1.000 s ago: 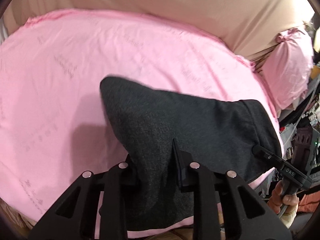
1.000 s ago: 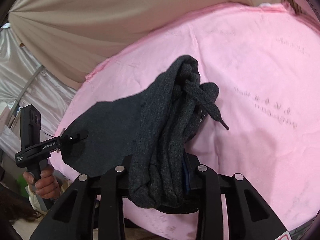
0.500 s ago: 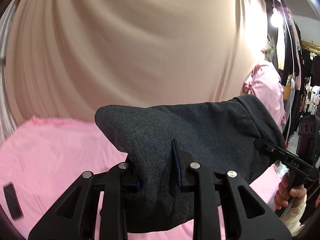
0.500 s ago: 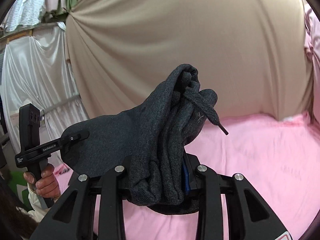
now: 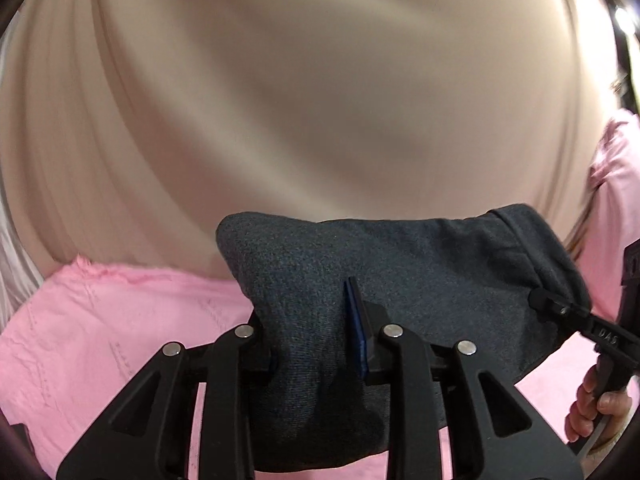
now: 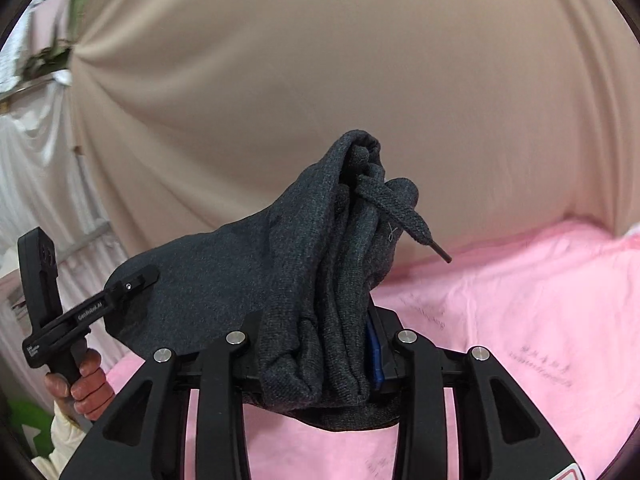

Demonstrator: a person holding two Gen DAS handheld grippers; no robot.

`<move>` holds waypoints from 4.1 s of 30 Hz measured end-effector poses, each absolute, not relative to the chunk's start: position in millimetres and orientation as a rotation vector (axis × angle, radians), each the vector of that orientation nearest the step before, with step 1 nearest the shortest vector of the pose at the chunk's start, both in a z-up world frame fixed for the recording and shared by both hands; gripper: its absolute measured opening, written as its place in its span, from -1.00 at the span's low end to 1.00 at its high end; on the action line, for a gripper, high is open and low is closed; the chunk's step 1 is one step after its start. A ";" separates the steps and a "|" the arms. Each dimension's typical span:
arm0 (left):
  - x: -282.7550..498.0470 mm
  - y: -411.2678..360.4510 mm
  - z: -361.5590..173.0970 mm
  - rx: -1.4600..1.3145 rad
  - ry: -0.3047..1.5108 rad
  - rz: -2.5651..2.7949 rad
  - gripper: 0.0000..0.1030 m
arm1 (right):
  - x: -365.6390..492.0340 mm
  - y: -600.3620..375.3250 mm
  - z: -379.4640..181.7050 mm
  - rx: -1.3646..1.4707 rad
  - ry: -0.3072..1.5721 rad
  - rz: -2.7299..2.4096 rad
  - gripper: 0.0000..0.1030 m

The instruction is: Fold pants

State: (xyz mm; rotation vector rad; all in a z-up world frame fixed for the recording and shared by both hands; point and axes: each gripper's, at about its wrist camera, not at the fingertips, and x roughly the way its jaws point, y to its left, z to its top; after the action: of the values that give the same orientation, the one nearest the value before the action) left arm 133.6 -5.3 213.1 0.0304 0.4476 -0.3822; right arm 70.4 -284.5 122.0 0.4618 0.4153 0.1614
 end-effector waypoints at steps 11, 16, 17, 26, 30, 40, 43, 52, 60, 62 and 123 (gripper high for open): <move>183.3 28.2 66.5 0.117 0.893 -0.048 -0.21 | 81.1 -289.0 58.8 0.359 0.650 -0.092 -0.65; 157.8 -6.9 73.6 0.139 0.913 -0.138 0.26 | 91.5 -236.8 62.3 0.254 0.701 -0.002 -0.99; 155.8 -14.3 70.1 0.145 0.927 -0.138 0.26 | 94.2 -230.2 56.0 0.237 0.724 -0.013 -0.99; 134.4 -24.1 31.2 0.143 0.985 -0.085 0.25 | 78.3 -192.4 4.2 0.212 0.848 -0.037 -0.98; 131.8 -22.0 25.9 0.147 0.973 -0.073 0.25 | 77.6 -189.2 -11.2 0.179 0.863 -0.063 -0.98; 125.9 -22.8 22.0 0.168 0.927 -0.067 0.26 | 72.5 -190.8 -14.9 0.185 0.859 -0.065 -0.97; 125.1 -22.7 21.6 0.164 0.919 -0.070 0.26 | 72.1 -190.6 -14.9 0.186 0.859 -0.065 -0.97; 123.1 -23.1 19.6 0.163 0.895 -0.074 0.26 | 73.2 -192.4 -15.0 0.193 0.859 -0.057 -0.97; 119.6 -23.0 19.2 0.165 0.875 -0.063 0.40 | 73.4 -193.1 -14.6 0.196 0.859 -0.054 -0.97; 121.1 -20.8 18.9 0.152 0.882 -0.061 0.51 | 73.6 -193.4 -14.4 0.197 0.859 -0.053 -0.97; 121.4 -21.6 17.1 0.132 0.961 -0.141 0.89 | 73.3 -193.4 -15.1 0.186 0.858 -0.056 -0.95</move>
State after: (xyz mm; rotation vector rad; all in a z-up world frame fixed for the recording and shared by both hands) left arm 121.4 -21.6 17.1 0.1317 0.9610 -0.1409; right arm 73.3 -193.4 -15.1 0.1858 0.8582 -0.0563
